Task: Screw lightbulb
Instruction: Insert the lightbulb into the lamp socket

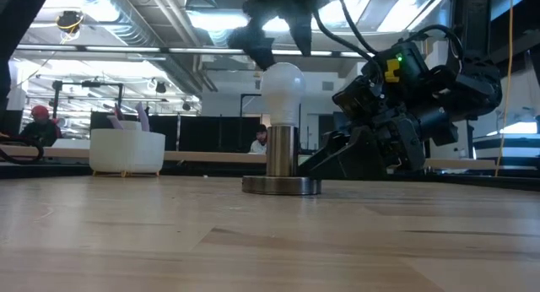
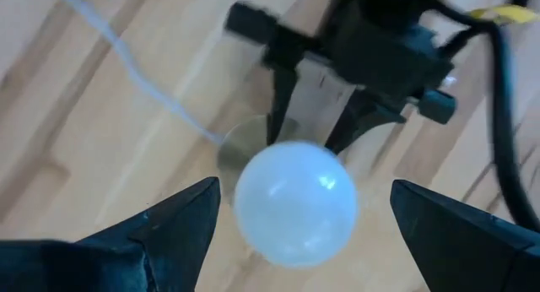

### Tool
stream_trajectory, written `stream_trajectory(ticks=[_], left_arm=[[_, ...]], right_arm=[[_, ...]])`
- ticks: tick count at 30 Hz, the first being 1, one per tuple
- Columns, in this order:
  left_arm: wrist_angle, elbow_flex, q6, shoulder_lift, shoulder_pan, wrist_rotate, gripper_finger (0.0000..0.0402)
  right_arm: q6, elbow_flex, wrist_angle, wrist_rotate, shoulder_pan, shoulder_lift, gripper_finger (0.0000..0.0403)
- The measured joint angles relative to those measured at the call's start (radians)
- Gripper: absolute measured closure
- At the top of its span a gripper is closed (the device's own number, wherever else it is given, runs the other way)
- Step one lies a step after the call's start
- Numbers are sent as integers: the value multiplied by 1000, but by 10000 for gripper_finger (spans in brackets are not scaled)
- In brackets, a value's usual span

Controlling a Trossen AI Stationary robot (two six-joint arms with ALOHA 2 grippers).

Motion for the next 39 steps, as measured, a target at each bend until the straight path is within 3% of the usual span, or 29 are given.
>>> stream_trajectory(ticks=[10,24,31,39], left_arm=[[-39,0,-98,25,0,8,64],[-17,-28,-108,46,-3,7,67],[-8,-33,-66,46,-3,8,109],[4,-33,120,50,-4,12,151]], right_arm=[[0,0,-4,1,0,0,155],[0,0,-4,13,0,0,155],[1,0,-4,15,0,0,155],[1,0,-4,16,0,0,155]])
